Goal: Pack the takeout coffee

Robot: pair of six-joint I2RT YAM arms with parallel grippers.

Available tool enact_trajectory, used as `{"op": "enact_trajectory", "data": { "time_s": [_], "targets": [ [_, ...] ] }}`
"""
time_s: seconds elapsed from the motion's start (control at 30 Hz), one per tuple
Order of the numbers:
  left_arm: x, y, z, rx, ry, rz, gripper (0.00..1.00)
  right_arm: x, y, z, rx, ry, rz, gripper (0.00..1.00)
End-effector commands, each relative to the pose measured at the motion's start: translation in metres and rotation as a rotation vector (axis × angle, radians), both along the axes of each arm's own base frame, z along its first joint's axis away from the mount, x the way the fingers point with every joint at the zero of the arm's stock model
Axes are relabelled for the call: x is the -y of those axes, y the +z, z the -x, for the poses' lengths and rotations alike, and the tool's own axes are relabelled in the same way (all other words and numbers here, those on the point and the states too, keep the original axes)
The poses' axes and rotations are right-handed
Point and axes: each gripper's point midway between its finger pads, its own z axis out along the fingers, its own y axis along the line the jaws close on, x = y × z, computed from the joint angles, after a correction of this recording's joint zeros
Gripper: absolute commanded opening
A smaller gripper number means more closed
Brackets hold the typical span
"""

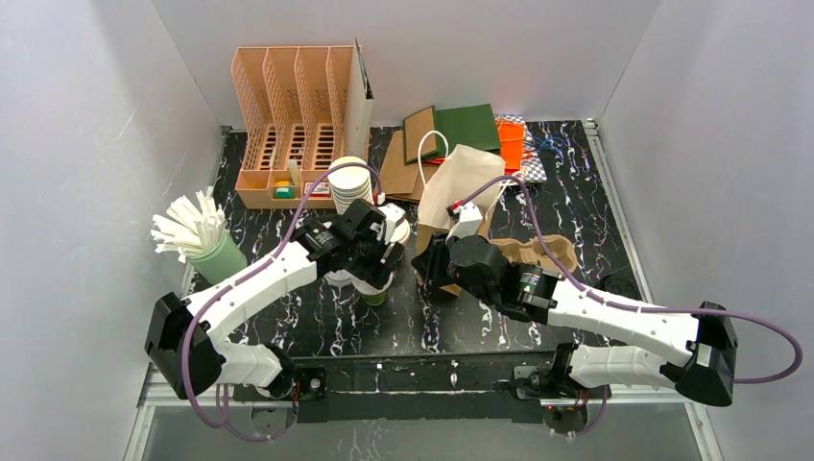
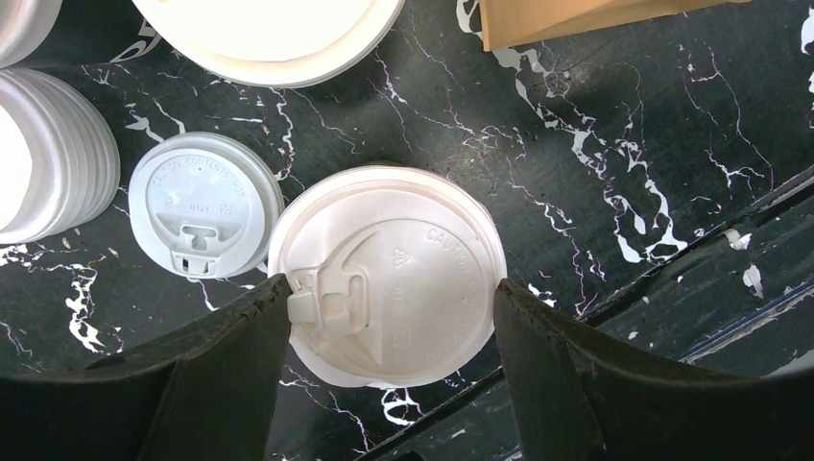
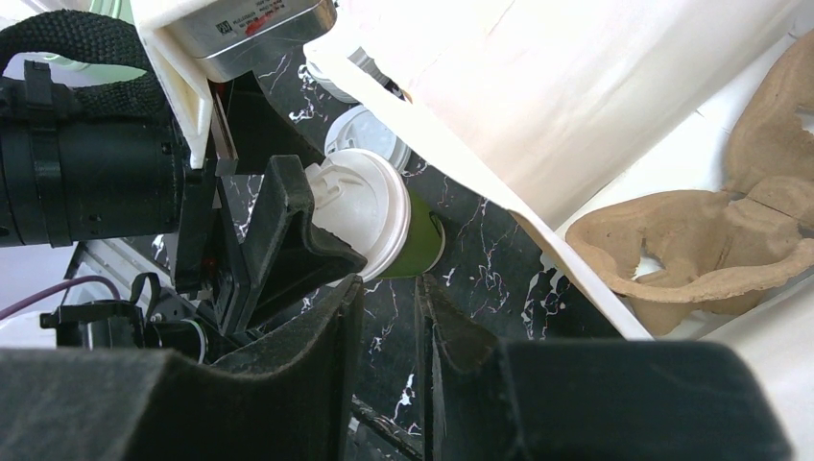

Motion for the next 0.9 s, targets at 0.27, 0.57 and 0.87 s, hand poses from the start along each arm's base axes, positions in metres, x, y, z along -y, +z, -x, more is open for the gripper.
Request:
{"op": "enact_trajectory", "data": {
  "time_s": [0.27,0.57,0.87],
  "targets": [
    [-0.015,-0.009,0.002,0.010,0.032,-0.106,0.73,-0.006,0.008,-0.005,0.029,-0.002,-0.021,0.35],
    [-0.025,-0.014,0.005,0.023,0.046,-0.155,0.77,-0.010,0.000,-0.003,0.008,0.014,-0.005,0.35],
    [-0.033,-0.022,0.009,0.027,0.063,-0.187,0.78,-0.008,0.000,-0.003,0.008,0.008,-0.008,0.35]
  ]
}}
